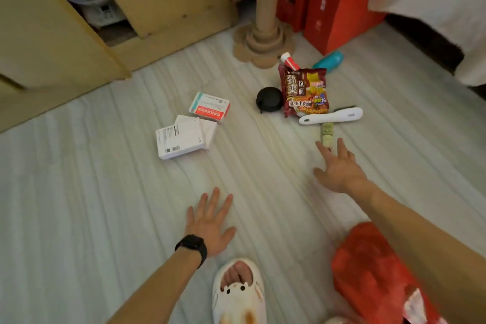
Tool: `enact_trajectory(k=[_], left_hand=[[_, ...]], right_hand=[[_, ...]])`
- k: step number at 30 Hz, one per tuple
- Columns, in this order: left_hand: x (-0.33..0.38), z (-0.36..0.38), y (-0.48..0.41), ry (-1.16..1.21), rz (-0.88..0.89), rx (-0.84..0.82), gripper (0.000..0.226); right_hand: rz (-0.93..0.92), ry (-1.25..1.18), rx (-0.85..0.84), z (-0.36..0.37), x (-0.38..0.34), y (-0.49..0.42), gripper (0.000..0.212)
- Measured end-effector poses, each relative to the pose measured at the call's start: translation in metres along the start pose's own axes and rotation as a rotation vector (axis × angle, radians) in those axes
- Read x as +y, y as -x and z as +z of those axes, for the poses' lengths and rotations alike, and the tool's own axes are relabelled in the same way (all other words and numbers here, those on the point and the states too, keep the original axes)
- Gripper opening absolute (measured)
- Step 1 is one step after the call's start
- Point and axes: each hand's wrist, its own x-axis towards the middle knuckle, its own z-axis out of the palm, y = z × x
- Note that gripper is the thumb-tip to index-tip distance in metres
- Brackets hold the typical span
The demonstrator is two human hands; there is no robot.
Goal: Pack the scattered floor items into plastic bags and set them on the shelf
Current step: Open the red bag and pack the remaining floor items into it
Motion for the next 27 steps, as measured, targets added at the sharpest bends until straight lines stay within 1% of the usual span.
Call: enact_trajectory(k=[2, 4, 5, 7, 8, 9, 10, 11, 12, 14, 15, 17, 20, 23, 25, 27], left_hand=[[-0.001, 0.005, 0.000, 0.002, 0.019, 0.050, 0.076], [-0.005, -0.008, -0.008, -0.002, 0.080, 0.105, 0.072], [-0.010, -0.019, -0.014, -0.002, 0.119, 0.174, 0.070], [-0.028, -0.047, -0.035, -0.047, 0.153, 0.371, 0.076], [-0.038, -0.063, -0.047, -0.080, 0.126, 0.464, 0.082], [-0.050, -0.079, -0.061, -0.100, 0.075, 0.524, 0.087], [-0.061, -0.096, -0.075, -0.105, 0.003, 0.538, 0.092], [-0.072, -0.111, -0.087, -0.101, -0.077, 0.511, 0.095], [-0.082, -0.124, -0.098, -0.104, -0.153, 0.450, 0.095], [-0.097, -0.140, -0.113, -0.131, -0.260, 0.255, 0.091], [-0.098, -0.142, -0.116, -0.131, -0.278, 0.189, 0.090], [-0.087, -0.135, -0.110, -0.092, -0.235, 0.189, 0.090], [-0.045, -0.106, -0.078, -0.001, -0.131, 0.218, 0.096], [-0.004, -0.057, -0.032, -0.033, -0.137, 0.251, 0.095], [0.015, -0.028, -0.002, -0.065, -0.138, 0.236, 0.093], [0.023, -0.017, 0.015, -0.098, -0.130, 0.208, 0.092]], right_hand=[[0.024, -0.039, 0.012, -0.004, 0.005, -0.025, 0.075], [0.045, -0.035, 0.000, 0.004, 0.008, -0.039, 0.071], [0.052, -0.016, 0.011, 0.012, 0.007, -0.039, 0.067], [0.047, 0.034, 0.078, 0.035, -0.004, -0.031, 0.062], [0.034, 0.042, 0.105, 0.047, -0.012, -0.023, 0.062], [0.016, 0.047, 0.109, 0.059, -0.020, -0.013, 0.063], [-0.009, 0.061, 0.099, 0.072, -0.027, -0.001, 0.064], [-0.037, 0.083, 0.092, 0.084, -0.034, 0.011, 0.067], [-0.060, 0.099, 0.093, 0.095, -0.042, 0.023, 0.069], [-0.099, 0.088, 0.077, 0.112, -0.059, 0.045, 0.071], [-0.120, 0.070, 0.052, 0.120, -0.067, 0.055, 0.070], [-0.159, 0.023, 0.027, 0.131, -0.078, 0.072, 0.068], [-0.221, -0.010, 0.066, 0.136, -0.074, 0.079, 0.060], [-0.227, -0.026, 0.059, 0.134, -0.067, 0.075, 0.048], [-0.213, -0.110, 0.087, 0.126, -0.066, 0.082, 0.042], [-0.169, -0.287, 0.123, 0.114, -0.065, 0.099, 0.042]])
